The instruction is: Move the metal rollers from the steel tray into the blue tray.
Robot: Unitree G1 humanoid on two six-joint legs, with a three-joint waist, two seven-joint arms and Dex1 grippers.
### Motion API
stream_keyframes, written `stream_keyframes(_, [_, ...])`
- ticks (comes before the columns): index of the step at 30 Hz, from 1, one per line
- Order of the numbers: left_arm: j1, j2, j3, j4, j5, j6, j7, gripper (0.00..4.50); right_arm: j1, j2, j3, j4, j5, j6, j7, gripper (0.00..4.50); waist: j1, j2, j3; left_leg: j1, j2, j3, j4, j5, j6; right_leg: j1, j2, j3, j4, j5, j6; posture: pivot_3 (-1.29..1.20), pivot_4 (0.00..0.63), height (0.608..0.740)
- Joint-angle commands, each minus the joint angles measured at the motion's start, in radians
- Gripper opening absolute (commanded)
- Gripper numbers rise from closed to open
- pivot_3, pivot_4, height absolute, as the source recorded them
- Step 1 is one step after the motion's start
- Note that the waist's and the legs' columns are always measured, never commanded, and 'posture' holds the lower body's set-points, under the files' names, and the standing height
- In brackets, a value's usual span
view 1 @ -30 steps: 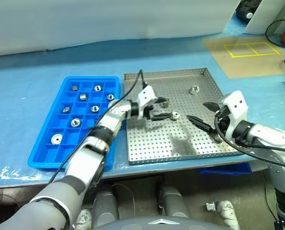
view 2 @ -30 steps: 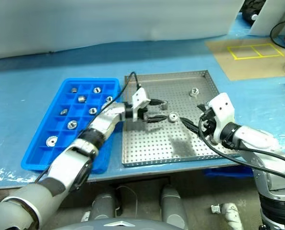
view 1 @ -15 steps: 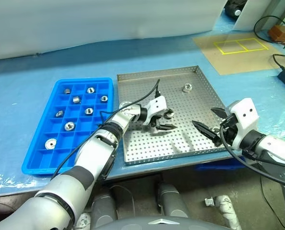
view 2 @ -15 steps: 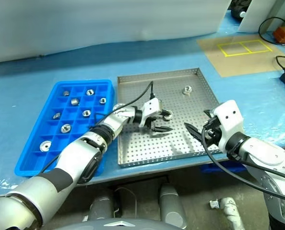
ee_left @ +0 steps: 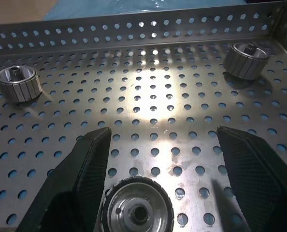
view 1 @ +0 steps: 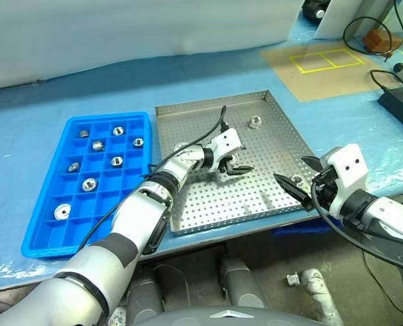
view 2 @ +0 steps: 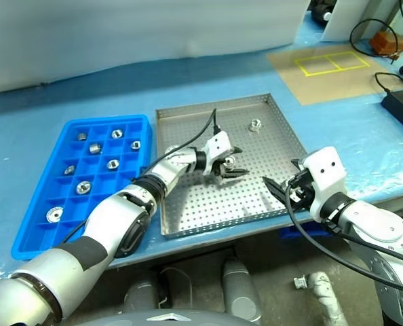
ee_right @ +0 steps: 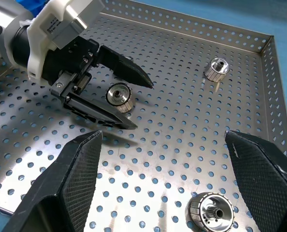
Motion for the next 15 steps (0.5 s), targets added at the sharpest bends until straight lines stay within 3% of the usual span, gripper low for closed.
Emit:
stream_keyframes(1, [-0.012,0.008,0.003,-0.007,0.023,0.000,0.026,3.67,-0.013,-0.003,0.000,-0.013,-0.002,-0.026,-0.005,4.16,-0.007,0.000,0.000,0.000,0.000,0.000,0.000,0.000,0.000,0.000,0.000,0.000,0.000,0.000,0.000,-0.74,0.150,0.740])
stream_keyframes(13, [0.005,0.018,-0.008,0.002,0.088,0.020,0.072,3.67,-0.016,-0.002,0.014,0.002,-0.013,-0.044,-0.014,4.16,-0.013,0.000,0.000,-0.001,-0.003,0.000,0.001,-0.002,0.003,0.000,-0.003,0.000,-0.001,0.000,0.000,-0.74,0.150,0.740])
stream_keyframes(15, [0.011,0.023,-0.010,0.001,0.090,0.016,0.033,3.30,-0.016,-0.002,0.015,0.003,-0.016,-0.047,-0.014,4.16,-0.016,0.000,0.000,-0.002,-0.006,0.000,0.001,-0.002,0.004,0.000,-0.006,-0.001,-0.001,0.000,0.000,-0.73,0.150,0.740])
